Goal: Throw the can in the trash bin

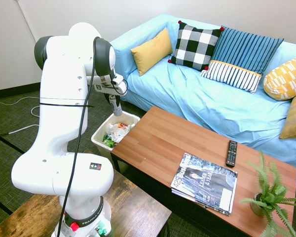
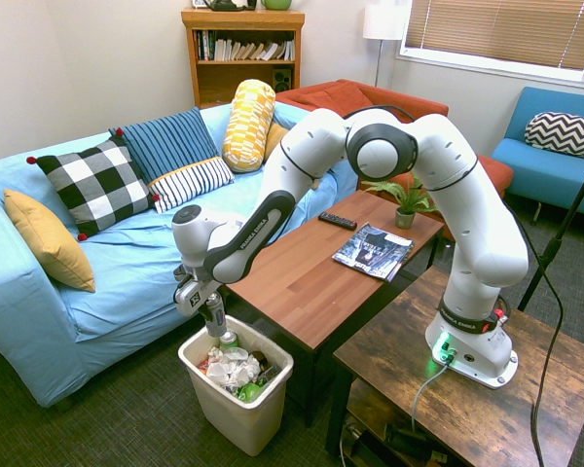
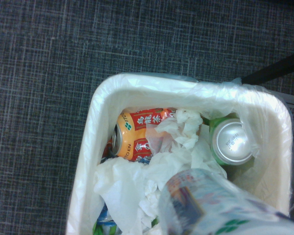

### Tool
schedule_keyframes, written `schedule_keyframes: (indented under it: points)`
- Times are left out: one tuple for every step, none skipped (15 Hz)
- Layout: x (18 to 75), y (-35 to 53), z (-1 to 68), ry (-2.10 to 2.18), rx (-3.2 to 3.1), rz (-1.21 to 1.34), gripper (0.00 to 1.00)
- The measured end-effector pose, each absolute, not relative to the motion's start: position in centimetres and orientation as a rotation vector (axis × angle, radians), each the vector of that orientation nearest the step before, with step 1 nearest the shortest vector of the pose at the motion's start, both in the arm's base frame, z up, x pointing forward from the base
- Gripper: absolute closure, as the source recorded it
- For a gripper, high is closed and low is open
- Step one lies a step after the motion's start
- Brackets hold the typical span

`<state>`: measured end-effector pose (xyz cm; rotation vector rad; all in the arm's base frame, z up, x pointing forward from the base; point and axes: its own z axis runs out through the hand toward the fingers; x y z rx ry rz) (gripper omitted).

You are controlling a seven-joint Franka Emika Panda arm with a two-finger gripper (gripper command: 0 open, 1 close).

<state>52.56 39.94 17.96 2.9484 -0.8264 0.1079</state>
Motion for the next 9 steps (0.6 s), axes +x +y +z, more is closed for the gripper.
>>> schedule_keyframes:
  points:
    - [52.6,40.0,18.0,-0.827,2.949,0.108,0.0]
    - [52.5,40.0,18.1,-0.828,2.95,0.108,0.0]
    - [52.5,40.1,18.3,-0.829,2.951,0.109,0.0]
    - [52.6,40.1,18.7,-0.831,2.951,0.113,0.0]
    - [52.6,40.0,19.6,-0.837,2.947,0.122,0.0]
    - [52.7,39.7,20.8,-0.846,2.942,0.135,0.0]
    - [52.7,39.4,22.1,-0.857,2.936,0.152,0.0]
    - [52.6,39.1,23.6,-0.871,2.93,0.174,0.0]
    - [52.3,38.7,25.1,-0.883,2.922,0.195,0.0]
